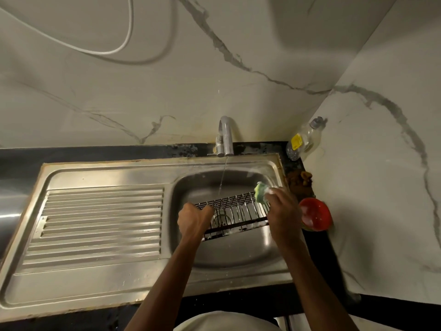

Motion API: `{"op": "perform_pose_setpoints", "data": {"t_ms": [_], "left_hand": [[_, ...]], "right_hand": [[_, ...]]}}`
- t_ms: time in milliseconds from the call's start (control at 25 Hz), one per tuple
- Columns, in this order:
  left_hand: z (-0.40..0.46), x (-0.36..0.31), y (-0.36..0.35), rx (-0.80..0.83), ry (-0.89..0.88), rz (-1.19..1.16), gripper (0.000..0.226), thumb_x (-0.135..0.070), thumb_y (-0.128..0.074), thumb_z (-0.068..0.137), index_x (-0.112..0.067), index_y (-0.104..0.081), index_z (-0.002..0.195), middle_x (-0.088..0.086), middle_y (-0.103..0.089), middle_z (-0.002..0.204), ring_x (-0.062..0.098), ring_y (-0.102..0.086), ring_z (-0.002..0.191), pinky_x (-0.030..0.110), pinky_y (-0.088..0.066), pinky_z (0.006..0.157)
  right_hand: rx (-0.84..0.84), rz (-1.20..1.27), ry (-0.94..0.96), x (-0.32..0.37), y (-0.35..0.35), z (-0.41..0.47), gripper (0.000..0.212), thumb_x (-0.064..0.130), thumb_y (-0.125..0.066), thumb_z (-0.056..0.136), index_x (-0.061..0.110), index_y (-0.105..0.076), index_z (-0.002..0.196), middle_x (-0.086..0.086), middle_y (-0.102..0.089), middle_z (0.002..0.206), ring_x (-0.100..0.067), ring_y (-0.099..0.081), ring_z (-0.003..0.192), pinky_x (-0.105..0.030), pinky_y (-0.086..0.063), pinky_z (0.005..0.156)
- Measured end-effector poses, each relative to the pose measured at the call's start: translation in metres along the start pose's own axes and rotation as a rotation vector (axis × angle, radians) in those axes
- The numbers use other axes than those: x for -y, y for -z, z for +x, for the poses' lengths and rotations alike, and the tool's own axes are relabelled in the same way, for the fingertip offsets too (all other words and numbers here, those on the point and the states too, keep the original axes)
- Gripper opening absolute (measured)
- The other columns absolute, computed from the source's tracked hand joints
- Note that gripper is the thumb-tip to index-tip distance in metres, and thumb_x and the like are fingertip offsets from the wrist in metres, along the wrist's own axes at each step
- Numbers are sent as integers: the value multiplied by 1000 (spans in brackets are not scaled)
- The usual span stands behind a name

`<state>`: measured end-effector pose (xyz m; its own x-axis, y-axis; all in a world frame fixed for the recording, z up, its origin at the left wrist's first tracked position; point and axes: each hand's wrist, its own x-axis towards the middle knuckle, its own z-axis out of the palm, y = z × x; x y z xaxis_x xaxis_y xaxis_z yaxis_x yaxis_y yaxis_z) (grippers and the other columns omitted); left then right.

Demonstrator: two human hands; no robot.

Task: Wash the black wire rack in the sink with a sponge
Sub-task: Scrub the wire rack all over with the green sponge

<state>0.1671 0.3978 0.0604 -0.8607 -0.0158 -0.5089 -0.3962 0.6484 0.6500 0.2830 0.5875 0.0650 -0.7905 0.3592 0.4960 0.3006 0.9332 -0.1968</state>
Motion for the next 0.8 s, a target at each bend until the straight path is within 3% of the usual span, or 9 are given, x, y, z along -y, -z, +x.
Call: {"op": "perform_pose_setpoints", "data": {"t_ms": [80,240,320,400,480,560,640,720,800], "left_hand": [[-3,-6,0,9,0,14,28,-30,-69,82,-6,-61,70,3,-65,67,15,-58,60,24,-47,52],[-1,-8,1,21,17,19,29,-34,-66,75,-6,-64,71,7,-69,71,19,-60,60,32,-56,61],[-3,-6,6,23,26,14,25,-29,-67,77,-4,-66,73,5,-67,69,18,-59,59,27,-50,56],[-1,-3,9,12,38,19,26,-30,-68,75,-5,-67,74,5,-70,69,20,-66,63,27,-53,56],[-1,-4,8,10,28,17,26,-31,-68,74,-5,-67,73,6,-71,69,21,-69,64,31,-58,61],[-1,-6,4,31,22,-1,27,-31,-68,75,-5,-66,72,6,-71,69,20,-67,62,30,-57,61],[2,-4,5,36,24,-29,31,-35,-67,72,-5,-67,72,7,-72,68,20,-69,62,31,-60,60],[4,-3,9,16,32,-52,33,-36,-67,71,-3,-69,73,7,-71,66,20,-67,61,26,-52,53],[6,-1,14,0,36,-57,32,-34,-67,72,-2,-69,73,5,-68,63,18,-62,57,22,-40,49]], "right_hand": [[-20,26,-74,20,-12,-3,19,2,-69,85,0,-73,104,-18,-73,109,-30,-70,102,-39,-60,85],[62,127,216,68,-28,-31,24,12,-63,93,1,-71,112,-17,-73,115,-29,-68,111,-42,-58,95],[-6,84,88,33,-17,-13,21,8,-59,92,1,-72,108,-16,-74,109,-30,-63,111,-48,-58,90],[-83,43,-112,2,-7,3,23,0,-54,88,1,-73,101,-16,-75,105,-33,-60,107,-52,-58,77],[-99,98,-191,10,-12,3,26,1,-50,90,0,-73,101,-16,-75,107,-33,-66,103,-50,-59,75],[-69,158,-94,55,-23,-7,28,8,-47,96,-1,-73,104,-17,-74,111,-31,-69,106,-44,-60,86],[4,216,119,85,-26,-24,28,9,-48,98,0,-74,105,-17,-74,113,-28,-69,109,-40,-58,95],[13,215,198,65,-16,-17,29,11,-48,98,-1,-73,105,-18,-74,110,-29,-71,106,-41,-60,91],[-39,133,43,26,-10,-2,27,8,-51,96,-3,-71,110,-20,-75,105,-32,-73,98,-44,-63,77]]}}
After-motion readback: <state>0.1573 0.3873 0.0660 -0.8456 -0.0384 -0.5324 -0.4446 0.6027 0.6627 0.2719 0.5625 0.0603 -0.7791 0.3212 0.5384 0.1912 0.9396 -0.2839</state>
